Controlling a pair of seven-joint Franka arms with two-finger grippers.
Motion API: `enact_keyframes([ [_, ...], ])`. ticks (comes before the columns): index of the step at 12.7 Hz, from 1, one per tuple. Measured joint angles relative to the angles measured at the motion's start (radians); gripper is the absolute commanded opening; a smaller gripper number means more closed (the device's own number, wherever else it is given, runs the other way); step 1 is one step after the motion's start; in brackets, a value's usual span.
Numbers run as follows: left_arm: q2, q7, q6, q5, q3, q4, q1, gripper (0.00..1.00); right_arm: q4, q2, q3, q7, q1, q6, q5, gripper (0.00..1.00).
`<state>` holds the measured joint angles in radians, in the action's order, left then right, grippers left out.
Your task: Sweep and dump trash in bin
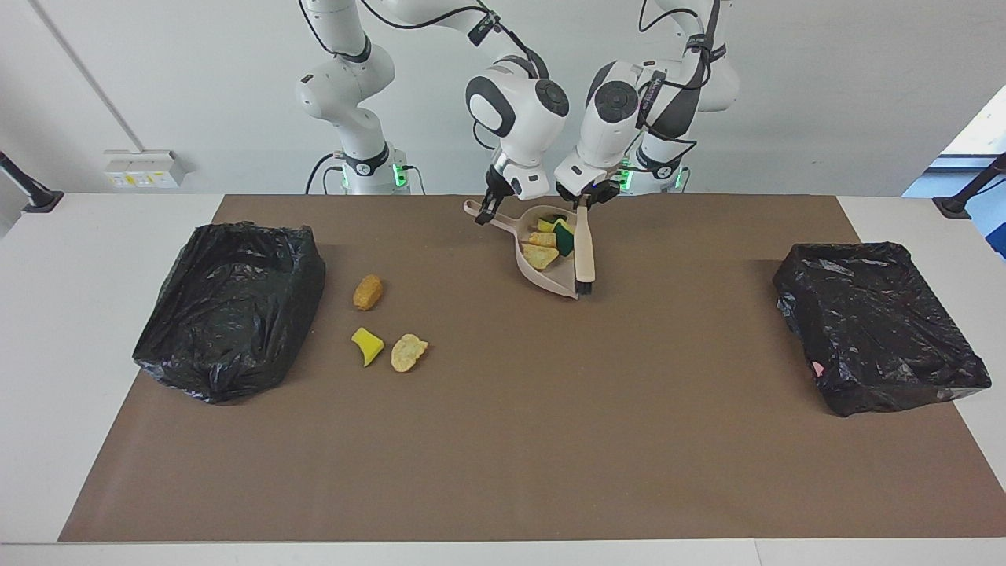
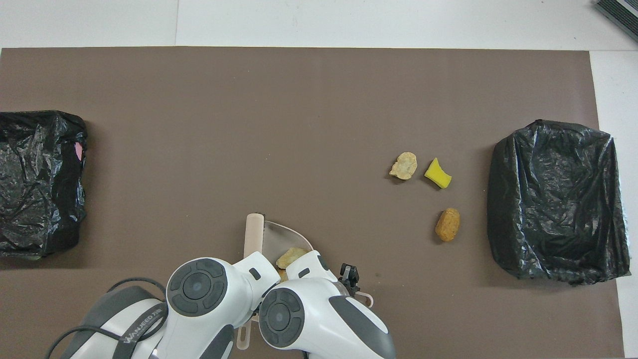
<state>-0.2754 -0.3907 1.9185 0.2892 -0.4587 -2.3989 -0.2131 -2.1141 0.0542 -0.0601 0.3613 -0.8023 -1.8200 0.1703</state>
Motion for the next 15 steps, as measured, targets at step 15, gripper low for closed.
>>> enact_keyframes([
  [15, 0.0, 0.037, -0.099, -0.001, 0.043, 0.063, 0.065, 0.0, 0.015, -0.032, 0.005, 0.095, 0.086, 0.028, -0.029, 0.0],
])
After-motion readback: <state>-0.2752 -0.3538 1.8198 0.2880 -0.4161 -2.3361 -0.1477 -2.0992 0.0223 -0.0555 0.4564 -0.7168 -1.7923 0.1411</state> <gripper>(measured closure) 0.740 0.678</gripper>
